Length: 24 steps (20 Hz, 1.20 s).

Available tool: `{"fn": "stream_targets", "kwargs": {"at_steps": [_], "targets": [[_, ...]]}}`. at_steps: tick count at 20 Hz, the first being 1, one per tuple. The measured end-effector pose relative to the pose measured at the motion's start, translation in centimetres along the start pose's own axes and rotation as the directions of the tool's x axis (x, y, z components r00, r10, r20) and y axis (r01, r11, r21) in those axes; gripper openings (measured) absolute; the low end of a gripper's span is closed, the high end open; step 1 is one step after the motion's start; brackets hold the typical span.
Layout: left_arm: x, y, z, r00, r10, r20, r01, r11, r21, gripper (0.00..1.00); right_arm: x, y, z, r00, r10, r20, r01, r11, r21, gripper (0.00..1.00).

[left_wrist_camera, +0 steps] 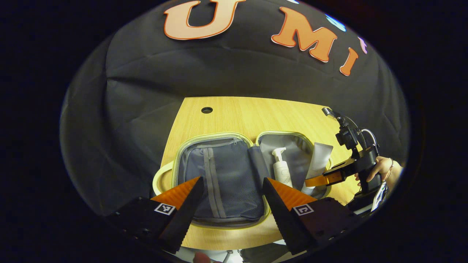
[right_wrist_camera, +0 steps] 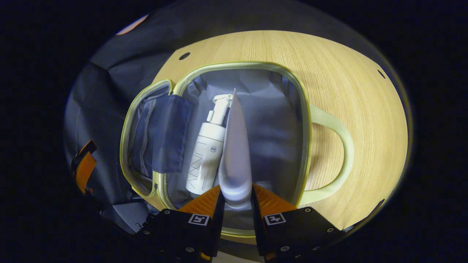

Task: First open the suitcase, pack the skin care products into it, and then close the suitcase.

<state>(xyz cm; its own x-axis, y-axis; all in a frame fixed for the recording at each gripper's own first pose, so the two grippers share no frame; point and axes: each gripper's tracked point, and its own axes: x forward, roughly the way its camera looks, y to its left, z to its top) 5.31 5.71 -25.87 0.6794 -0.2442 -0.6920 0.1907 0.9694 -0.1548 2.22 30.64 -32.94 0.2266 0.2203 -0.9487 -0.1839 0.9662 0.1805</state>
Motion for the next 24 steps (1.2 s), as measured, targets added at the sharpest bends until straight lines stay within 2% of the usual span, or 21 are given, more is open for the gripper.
{"fn": "stream_targets", "kwargs": {"at_steps": [5, 6, 7, 9, 10, 11, 12, 13, 15, 17, 20, 24], "targets": [[0.0, 1.1, -1.0, 1.000, 0.013, -0.019, -0.014, 0.999, -0.052, 1.00, 1.0, -0.7, 0.8, 1.000, -0.021, -0.002, 0.021, 0.999, 0.032, 0.41], [0.1, 1.1, -1.0, 1.000, 0.015, -0.022, -0.017, 0.998, -0.056, 1.00, 0.9, -1.0, 0.9, 1.000, -0.028, -0.001, 0.028, 0.999, 0.034, 0.39], [0.2, 1.3, -1.1, 0.999, 0.021, -0.026, -0.023, 0.998, -0.058, 1.00, 0.8, -1.0, 1.0, 1.000, -0.023, 0.000, 0.023, 0.999, 0.036, 0.45], [0.1, 1.4, -1.0, 0.999, 0.028, -0.021, -0.029, 0.998, -0.056, 1.00, 0.6, -0.3, 1.4, 1.000, -0.004, 0.007, 0.003, 0.999, 0.052, 0.45], [0.0, 1.6, -0.8, 0.999, 0.031, -0.021, -0.032, 0.998, -0.059, 1.00, 0.4, 0.1, 1.5, 1.000, 0.010, 0.015, -0.011, 0.998, 0.057, 0.55], [-0.1, 1.7, -0.9, 0.999, 0.034, -0.017, -0.035, 0.997, -0.065, 1.00, 0.2, 0.5, 1.7, 0.999, 0.019, 0.026, -0.020, 0.998, 0.062, 0.60], [-0.2, 1.8, -0.9, 0.999, 0.036, -0.014, -0.037, 0.997, -0.071, 1.00, 0.0, 0.8, 1.9, 0.999, 0.028, 0.042, -0.030, 0.998, 0.061, 0.87], [-0.3, 2.0, -1.0, 0.999, 0.039, -0.011, -0.040, 0.996, -0.076, 1.00, -0.4, 0.9, 2.0, 0.998, 0.028, 0.054, -0.031, 0.998, 0.054, 0.93], [-0.9, 2.8, -0.9, 0.999, 0.055, 0.000, -0.054, 0.995, -0.084, 1.00, -1.0, 1.4, 2.5, 0.995, 0.034, 0.093, -0.038, 0.999, 0.037, 0.96], [-1.5, 4.2, -1.0, 0.997, 0.078, 0.012, -0.076, 0.992, -0.098, 1.00, -2.4, 2.6, 3.2, 0.987, 0.070, 0.144, -0.075, 0.997, 0.027, 0.95], [-2.5, 7.9, -1.2, 0.993, 0.115, 0.026, -0.111, 0.985, -0.129, 1.00, -4.9, 4.5, 4.6, 0.964, 0.121, 0.235, -0.130, 0.991, 0.020, 0.95], [-3.4, 14.3, -0.9, 0.986, 0.148, 0.077, -0.133, 0.976, -0.175, 1.00, -6.8, 5.3, 5.2, 0.944, 0.111, 0.311, -0.124, 0.992, 0.024, 0.95]]}}
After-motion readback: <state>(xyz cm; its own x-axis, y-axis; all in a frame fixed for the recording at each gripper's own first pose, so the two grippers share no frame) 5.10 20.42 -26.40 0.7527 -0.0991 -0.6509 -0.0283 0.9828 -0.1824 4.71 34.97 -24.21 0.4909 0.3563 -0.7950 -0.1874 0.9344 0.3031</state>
